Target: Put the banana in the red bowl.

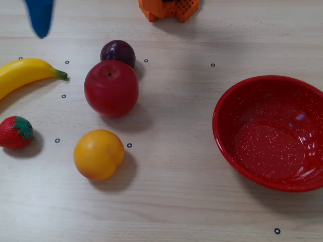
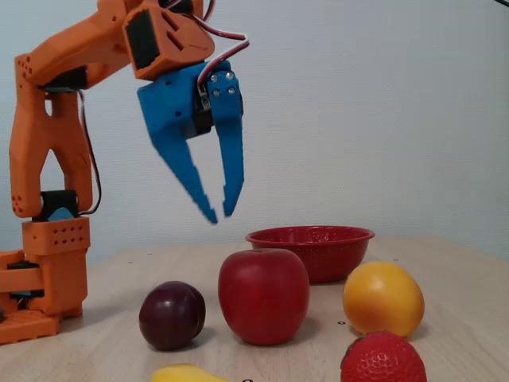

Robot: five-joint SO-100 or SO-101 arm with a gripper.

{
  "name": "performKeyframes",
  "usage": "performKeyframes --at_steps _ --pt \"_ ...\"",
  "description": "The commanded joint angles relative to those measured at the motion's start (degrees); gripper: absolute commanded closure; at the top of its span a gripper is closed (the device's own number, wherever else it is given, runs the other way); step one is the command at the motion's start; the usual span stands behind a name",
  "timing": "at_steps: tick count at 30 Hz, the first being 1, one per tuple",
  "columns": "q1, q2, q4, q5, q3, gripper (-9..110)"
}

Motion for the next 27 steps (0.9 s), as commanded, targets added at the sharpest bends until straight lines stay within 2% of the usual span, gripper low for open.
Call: performKeyframes --at_steps 1,5,8,12,17,27 --pt "-3.78 -1.49 2.11 5.98 -10.37 101" --pt "-8.17 -9.93 3.96 14.77 -20.39 101" --pt "-11.60 -14.33 0.09 21.09 -23.38 79" --pt "-16.08 -18.11 -4.83 32.26 -23.99 71" --pt "-20.83 -21.01 -4.92 43.95 -24.35 57" --pt "-19.60 -24.79 -0.26 52.82 -24.61 53"
